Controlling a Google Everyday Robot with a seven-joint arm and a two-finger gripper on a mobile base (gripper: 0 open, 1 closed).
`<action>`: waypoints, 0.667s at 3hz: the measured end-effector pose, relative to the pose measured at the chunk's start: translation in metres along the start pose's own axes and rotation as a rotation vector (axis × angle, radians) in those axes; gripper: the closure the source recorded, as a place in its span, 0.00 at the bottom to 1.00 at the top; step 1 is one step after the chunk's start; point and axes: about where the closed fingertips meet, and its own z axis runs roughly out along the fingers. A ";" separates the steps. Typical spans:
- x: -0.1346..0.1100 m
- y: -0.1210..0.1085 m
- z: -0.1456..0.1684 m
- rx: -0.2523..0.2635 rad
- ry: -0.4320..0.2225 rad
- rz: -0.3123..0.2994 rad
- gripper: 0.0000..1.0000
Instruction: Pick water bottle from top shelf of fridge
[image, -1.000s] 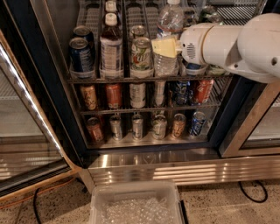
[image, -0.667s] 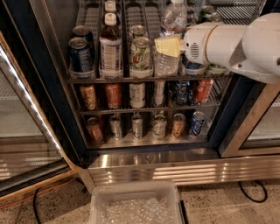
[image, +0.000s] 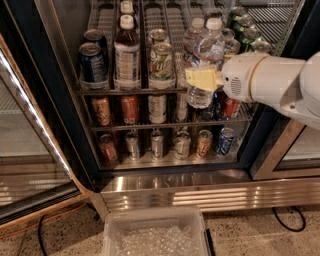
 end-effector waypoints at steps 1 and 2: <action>0.030 0.019 -0.037 0.004 0.036 0.021 1.00; 0.030 0.019 -0.037 0.004 0.036 0.021 1.00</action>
Offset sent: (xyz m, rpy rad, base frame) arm -0.0996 -0.0271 -0.0359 -0.0477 0.0888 0.0380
